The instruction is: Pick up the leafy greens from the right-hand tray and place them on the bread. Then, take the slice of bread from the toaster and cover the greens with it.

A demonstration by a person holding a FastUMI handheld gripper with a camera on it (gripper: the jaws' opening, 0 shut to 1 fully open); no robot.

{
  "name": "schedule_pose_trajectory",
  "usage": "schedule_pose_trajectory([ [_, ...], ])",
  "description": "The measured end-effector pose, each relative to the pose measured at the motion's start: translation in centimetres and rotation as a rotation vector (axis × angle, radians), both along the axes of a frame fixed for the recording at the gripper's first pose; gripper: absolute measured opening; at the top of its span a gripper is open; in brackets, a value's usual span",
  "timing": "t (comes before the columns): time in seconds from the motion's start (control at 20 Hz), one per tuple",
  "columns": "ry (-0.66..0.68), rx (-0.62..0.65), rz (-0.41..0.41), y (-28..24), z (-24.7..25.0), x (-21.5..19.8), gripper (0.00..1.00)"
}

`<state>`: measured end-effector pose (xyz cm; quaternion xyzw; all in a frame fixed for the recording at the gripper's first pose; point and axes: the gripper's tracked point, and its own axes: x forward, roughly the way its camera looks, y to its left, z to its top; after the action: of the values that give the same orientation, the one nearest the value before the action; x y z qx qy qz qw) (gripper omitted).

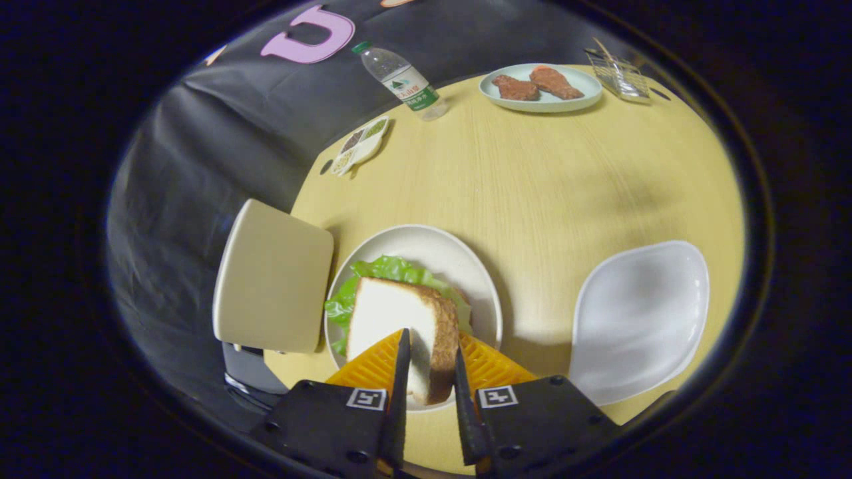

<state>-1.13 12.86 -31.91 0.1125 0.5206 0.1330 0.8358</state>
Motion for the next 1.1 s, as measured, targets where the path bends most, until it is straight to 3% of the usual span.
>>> schedule_pose_trajectory([
  [0.4, -0.182, -0.229, 0.100, -0.4, 2.1, 1.1, 0.96],
  [0.6, -0.374, -0.300, 0.098, -0.9, 5.9, 2.5, 0.98],
  [0.8, -0.560, -0.280, -0.022, -1.8, 12.2, 3.8, 0.98],
  [1.1, -0.882, -0.164, -0.174, -3.0, 25.7, 5.0, 0.97],
])
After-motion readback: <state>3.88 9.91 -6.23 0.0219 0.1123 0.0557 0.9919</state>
